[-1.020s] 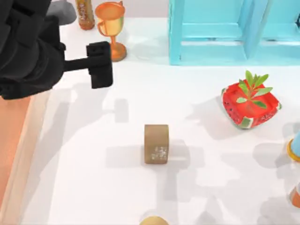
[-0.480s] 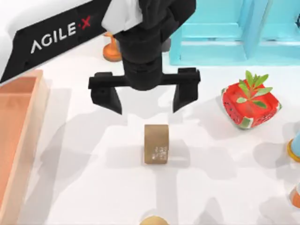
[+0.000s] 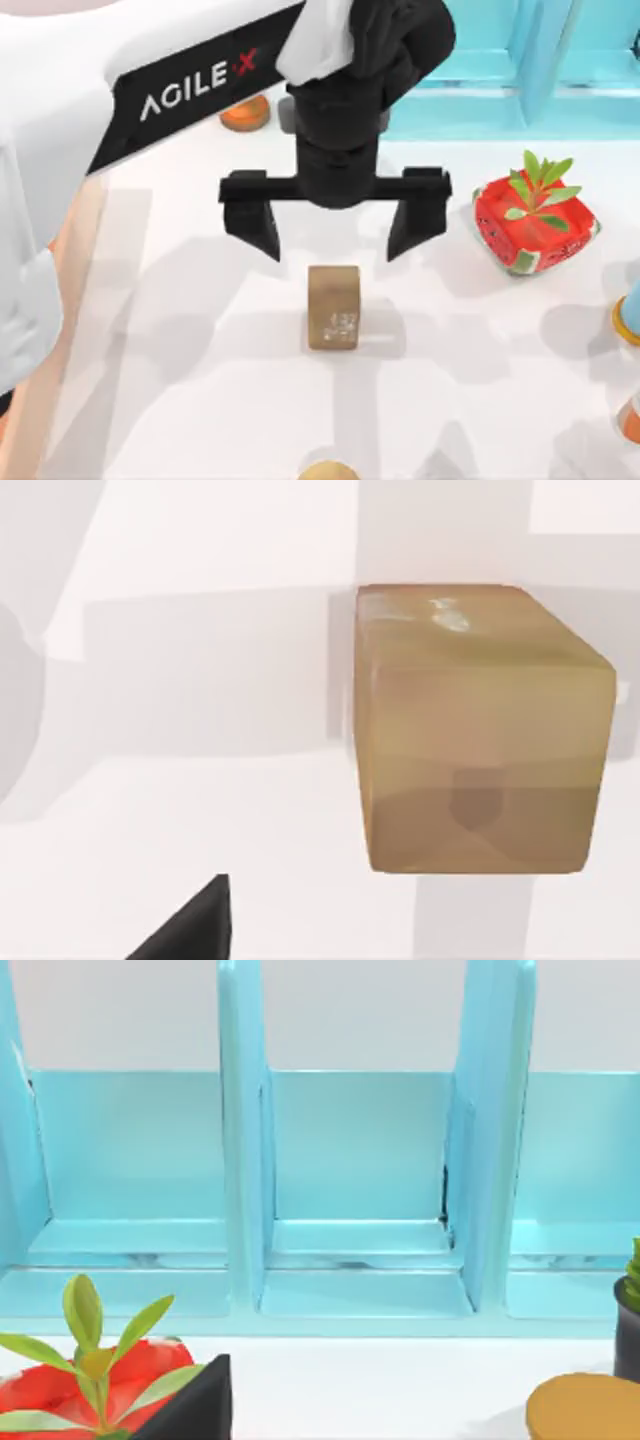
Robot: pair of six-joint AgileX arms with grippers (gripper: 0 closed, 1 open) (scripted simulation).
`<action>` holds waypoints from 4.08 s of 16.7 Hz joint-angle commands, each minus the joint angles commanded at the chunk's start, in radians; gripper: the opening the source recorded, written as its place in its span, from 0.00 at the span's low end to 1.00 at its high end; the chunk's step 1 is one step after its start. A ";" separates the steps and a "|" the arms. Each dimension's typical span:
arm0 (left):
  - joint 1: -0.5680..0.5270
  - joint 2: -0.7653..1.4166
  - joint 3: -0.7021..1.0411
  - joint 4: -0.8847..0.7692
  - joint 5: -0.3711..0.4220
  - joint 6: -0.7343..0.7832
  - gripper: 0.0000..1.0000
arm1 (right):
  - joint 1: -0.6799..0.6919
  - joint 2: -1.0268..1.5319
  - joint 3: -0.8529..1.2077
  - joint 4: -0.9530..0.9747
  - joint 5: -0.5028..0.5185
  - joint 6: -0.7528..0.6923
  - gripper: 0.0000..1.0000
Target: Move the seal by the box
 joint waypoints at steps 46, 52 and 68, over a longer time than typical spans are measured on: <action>0.002 0.025 -0.206 0.215 0.000 0.003 0.00 | 0.000 0.000 0.000 0.000 0.000 0.000 1.00; 0.005 0.013 -0.184 0.193 0.000 0.007 0.00 | 0.000 0.000 0.000 0.000 0.000 0.000 1.00; 0.339 -0.779 -0.762 -0.005 -0.001 0.327 0.00 | 0.000 0.000 0.000 0.000 0.000 0.000 1.00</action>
